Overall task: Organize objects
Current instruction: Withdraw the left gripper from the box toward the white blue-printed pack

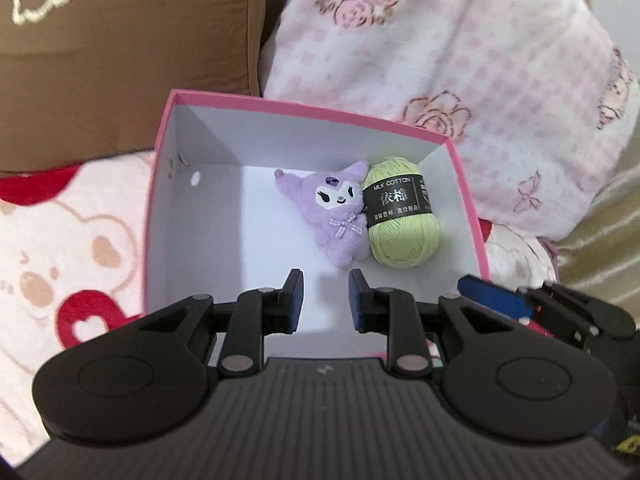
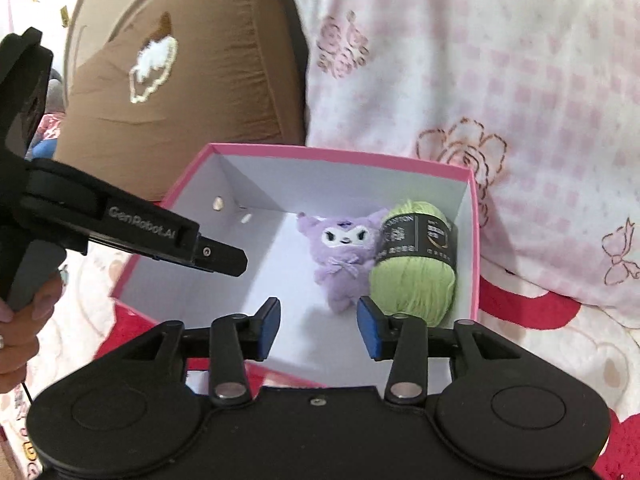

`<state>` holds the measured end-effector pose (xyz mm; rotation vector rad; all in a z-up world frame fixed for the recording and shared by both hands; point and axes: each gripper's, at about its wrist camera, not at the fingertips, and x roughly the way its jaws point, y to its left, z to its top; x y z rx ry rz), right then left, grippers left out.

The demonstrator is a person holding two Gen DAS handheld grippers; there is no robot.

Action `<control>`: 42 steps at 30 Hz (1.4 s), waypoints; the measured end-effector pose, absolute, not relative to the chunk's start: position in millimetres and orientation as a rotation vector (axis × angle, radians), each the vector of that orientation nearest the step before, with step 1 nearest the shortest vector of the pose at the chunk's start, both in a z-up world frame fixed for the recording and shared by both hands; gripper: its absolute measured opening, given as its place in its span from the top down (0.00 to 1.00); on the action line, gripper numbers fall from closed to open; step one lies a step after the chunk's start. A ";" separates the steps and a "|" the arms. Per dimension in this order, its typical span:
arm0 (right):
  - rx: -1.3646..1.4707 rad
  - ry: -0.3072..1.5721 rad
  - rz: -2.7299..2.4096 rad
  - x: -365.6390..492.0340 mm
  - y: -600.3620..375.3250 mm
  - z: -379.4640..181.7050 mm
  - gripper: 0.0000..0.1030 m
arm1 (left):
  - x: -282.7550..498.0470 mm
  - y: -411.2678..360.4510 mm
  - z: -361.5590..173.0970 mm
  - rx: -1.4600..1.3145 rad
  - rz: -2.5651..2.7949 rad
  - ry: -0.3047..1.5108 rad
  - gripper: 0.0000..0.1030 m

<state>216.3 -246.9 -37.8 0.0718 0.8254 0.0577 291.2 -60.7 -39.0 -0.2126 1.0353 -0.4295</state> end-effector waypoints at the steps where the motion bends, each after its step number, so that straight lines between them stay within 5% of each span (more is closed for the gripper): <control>1: 0.063 0.823 0.056 214.1 -244.4 -34.9 0.47 | 286.5 -57.7 -35.6 -0.209 -0.432 1.034 0.77; 12: 0.052 0.835 0.056 184.1 -226.0 -11.9 0.40 | 239.6 -36.0 4.6 -0.172 -0.433 1.016 0.64; 18: 0.141 0.799 0.094 161.7 -230.0 6.2 0.05 | 215.6 -26.9 16.0 -0.166 -0.417 1.010 0.59; 25: 0.157 0.792 0.102 140.7 -227.4 18.5 0.04 | 194.5 -15.7 29.1 -0.156 -0.398 1.018 0.43; 32: 0.156 0.833 0.069 133.2 -227.0 23.6 0.02 | 177.8 -7.4 33.9 -0.149 -0.379 1.035 0.12; 42: 0.132 0.831 0.092 106.5 -219.1 37.8 0.02 | 150.4 -3.2 40.8 -0.122 -0.366 1.056 0.06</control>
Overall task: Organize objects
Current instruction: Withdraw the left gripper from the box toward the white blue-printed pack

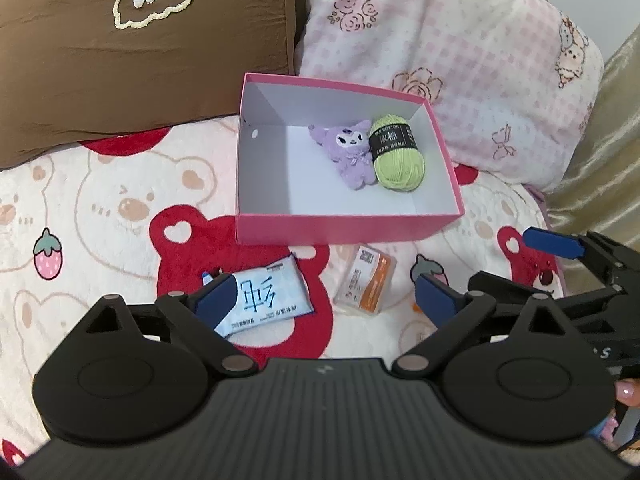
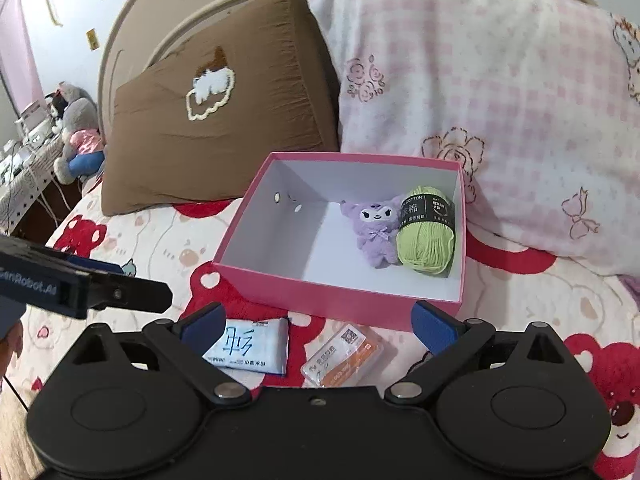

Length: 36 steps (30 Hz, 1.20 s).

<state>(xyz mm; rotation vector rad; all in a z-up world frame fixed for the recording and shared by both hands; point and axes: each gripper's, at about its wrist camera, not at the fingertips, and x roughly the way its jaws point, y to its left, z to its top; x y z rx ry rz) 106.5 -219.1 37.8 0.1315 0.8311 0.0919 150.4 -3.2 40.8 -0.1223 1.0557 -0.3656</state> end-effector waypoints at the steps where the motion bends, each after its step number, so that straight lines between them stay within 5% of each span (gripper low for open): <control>1: 0.123 0.830 0.098 103.0 -217.6 39.6 0.02 | 147.4 -3.7 42.1 -0.117 -0.371 1.057 0.06; 15: -0.018 0.870 0.136 46.8 -201.3 56.6 0.02 | 95.5 -7.9 56.0 -0.017 -0.467 1.084 0.06; 36: -0.008 1.006 0.149 1.9 -200.9 21.8 0.02 | 64.5 -29.9 9.5 0.062 -0.541 1.187 0.06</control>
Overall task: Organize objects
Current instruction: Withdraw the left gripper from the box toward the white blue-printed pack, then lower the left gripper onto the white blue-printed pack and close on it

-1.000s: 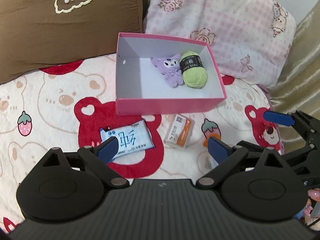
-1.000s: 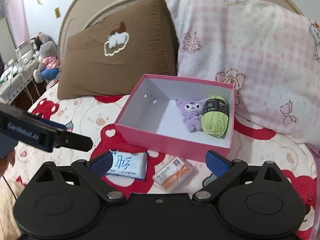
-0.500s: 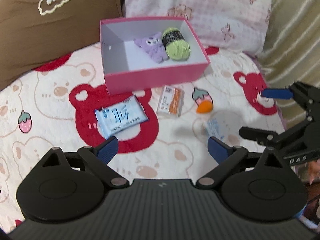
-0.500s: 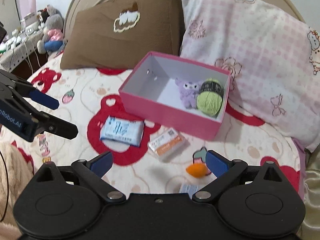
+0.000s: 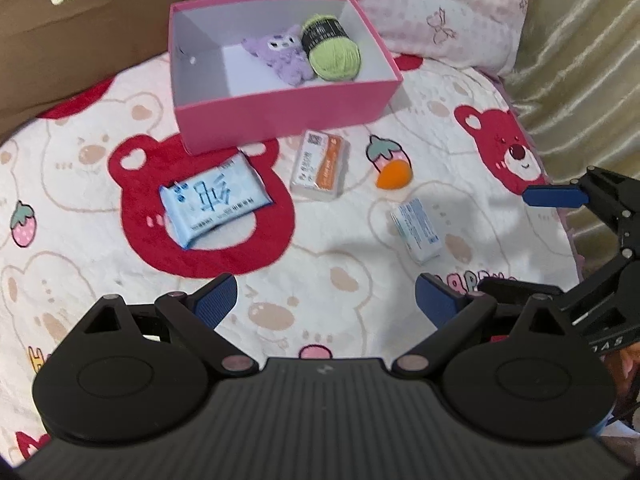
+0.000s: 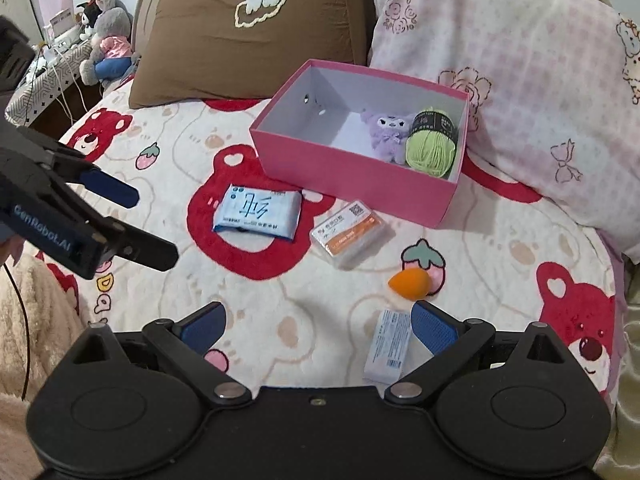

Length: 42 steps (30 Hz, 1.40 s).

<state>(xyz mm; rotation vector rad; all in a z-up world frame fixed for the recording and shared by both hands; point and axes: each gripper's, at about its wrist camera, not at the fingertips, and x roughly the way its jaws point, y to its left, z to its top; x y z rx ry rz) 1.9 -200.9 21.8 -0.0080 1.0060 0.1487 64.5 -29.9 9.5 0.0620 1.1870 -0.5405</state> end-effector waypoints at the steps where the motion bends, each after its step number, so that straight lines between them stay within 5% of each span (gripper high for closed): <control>1: -0.001 1.009 0.152 0.8 -201.5 20.0 0.02 | 64.6 -32.0 6.7 0.065 -0.540 1.195 0.06; 22: 0.058 1.033 0.114 -17.8 -228.1 -47.7 0.02 | 52.9 -69.7 -48.6 -0.004 -0.572 1.300 0.07; 42: -0.087 0.687 0.014 -55.2 -244.0 -117.1 0.04 | 29.8 -128.9 -92.2 -0.057 -0.634 1.098 0.07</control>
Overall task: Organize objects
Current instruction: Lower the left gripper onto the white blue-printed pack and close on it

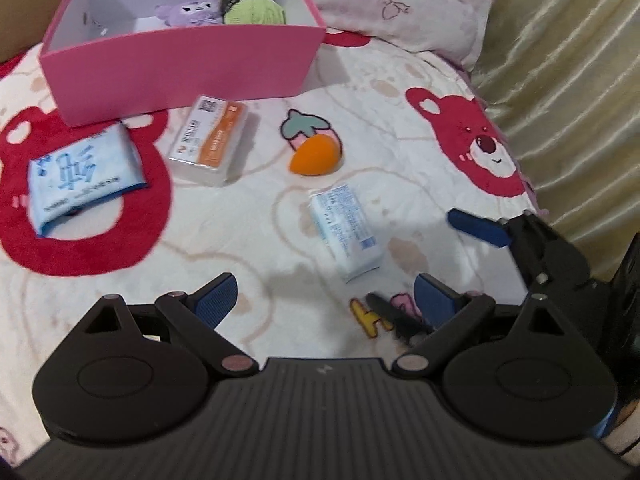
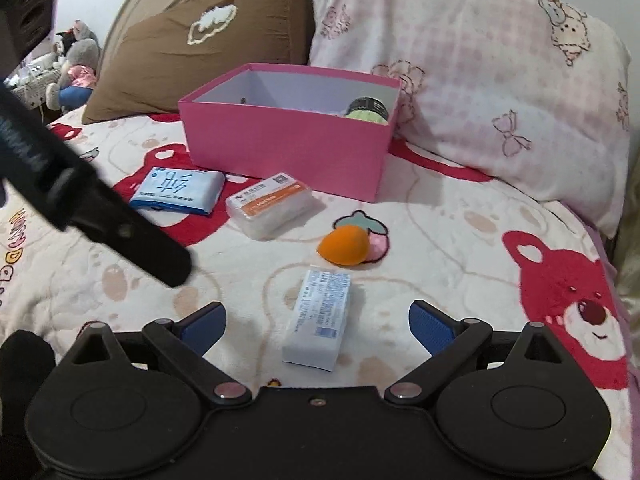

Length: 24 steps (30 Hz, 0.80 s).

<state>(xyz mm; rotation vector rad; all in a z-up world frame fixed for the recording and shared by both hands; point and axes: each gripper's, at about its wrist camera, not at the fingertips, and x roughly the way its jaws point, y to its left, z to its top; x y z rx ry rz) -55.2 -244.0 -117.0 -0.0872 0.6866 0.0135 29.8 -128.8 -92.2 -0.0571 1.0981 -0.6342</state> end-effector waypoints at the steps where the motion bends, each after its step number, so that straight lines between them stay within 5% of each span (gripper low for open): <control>1: -0.100 0.677 0.016 -56.3 -242.4 -120.7 0.04 | 29.6 -130.8 -95.9 -0.076 -0.640 1.097 0.08; 12: -0.006 0.699 0.024 -44.6 -254.7 -155.1 0.12 | 36.4 -148.9 -132.0 -0.126 -0.660 1.063 0.09; 24: 0.036 0.719 0.004 -34.6 -263.4 -177.3 0.34 | 48.1 -157.8 -164.9 -0.211 -0.624 1.106 0.17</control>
